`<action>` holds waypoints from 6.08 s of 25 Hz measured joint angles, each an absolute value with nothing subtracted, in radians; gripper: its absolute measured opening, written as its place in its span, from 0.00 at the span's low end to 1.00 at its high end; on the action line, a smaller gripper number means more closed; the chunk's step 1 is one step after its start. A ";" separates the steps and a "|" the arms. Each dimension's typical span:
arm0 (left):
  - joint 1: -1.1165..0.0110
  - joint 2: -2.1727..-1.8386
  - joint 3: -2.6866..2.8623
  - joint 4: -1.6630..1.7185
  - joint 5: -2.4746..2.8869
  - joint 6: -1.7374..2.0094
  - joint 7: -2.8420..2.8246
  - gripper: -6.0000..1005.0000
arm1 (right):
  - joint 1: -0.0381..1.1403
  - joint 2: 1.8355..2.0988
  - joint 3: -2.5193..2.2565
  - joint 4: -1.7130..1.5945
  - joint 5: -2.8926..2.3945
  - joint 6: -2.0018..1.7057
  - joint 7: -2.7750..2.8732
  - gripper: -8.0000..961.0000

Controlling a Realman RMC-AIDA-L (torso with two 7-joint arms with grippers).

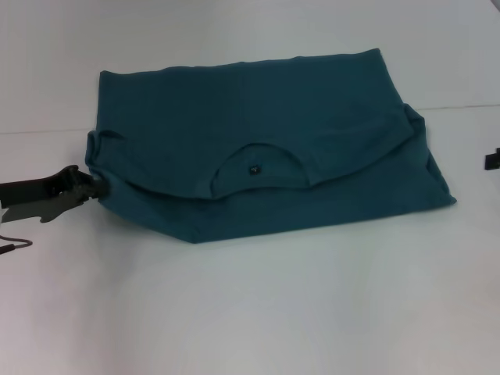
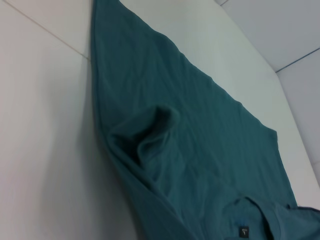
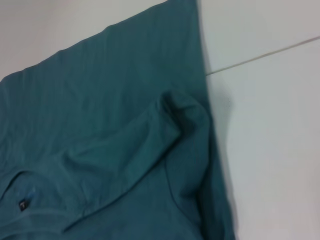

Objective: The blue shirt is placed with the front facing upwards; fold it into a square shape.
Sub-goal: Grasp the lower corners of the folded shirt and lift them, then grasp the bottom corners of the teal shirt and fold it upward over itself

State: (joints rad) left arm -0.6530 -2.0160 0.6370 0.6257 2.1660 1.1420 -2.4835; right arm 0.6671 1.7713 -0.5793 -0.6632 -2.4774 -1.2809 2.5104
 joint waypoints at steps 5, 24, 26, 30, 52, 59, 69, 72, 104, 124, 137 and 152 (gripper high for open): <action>-0.654 -2.017 0.643 0.626 2.161 1.141 -2.482 0.01 | 0.682 1.840 -0.586 -0.662 -2.496 -1.194 2.494 0.71; -0.644 -2.019 0.637 0.620 2.155 1.141 -2.465 0.01 | 0.719 1.934 -0.727 -0.565 -2.505 -0.946 2.500 0.64; -0.644 -2.019 0.637 0.620 2.155 1.141 -2.465 0.01 | 0.721 1.937 -0.735 -0.555 -2.506 -0.930 2.501 0.63; -0.644 -2.019 0.637 0.620 2.155 1.141 -2.464 0.01 | 0.723 1.940 -0.736 -0.548 -2.507 -0.918 2.501 0.61; -0.648 -2.015 0.648 0.620 2.165 1.162 -2.470 0.01 | 0.717 1.923 -0.736 -0.556 -2.507 -0.962 2.516 0.03; -0.634 -1.999 0.646 0.677 2.259 1.312 -2.490 0.01 | 0.696 1.882 -0.733 -0.628 -2.523 -1.227 2.519 0.03; -0.540 -2.001 0.648 0.851 2.332 1.614 -2.523 0.01 | 0.618 1.910 -0.734 -0.847 -2.605 -1.623 2.521 0.03; -0.513 -2.000 0.647 0.888 2.360 1.710 -2.522 0.00 | 0.614 1.912 -0.735 -0.855 -2.630 -1.701 2.496 0.03; -0.464 -1.993 0.620 0.934 2.511 1.962 -2.459 0.01 | 0.580 1.910 -0.627 -0.844 -2.659 -1.937 2.325 0.02; -0.731 -1.867 0.485 0.746 2.508 1.696 -2.553 0.01 | 0.638 1.860 -0.430 -0.765 -2.204 -1.608 2.446 0.02; -0.811 -1.876 0.501 0.639 2.514 1.338 -2.614 0.01 | 0.683 1.927 -0.493 -0.706 -2.180 -1.242 2.453 0.03; -0.838 -1.913 0.547 0.577 2.513 1.068 -2.666 0.01 | 0.685 1.961 -0.503 -0.623 -2.178 -1.011 2.446 0.03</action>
State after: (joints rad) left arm -0.8382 -1.9127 0.5468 0.5771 2.5133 1.0684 -2.6664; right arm 0.6853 1.9606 -0.5026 -0.6233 -2.1779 -1.0115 2.4462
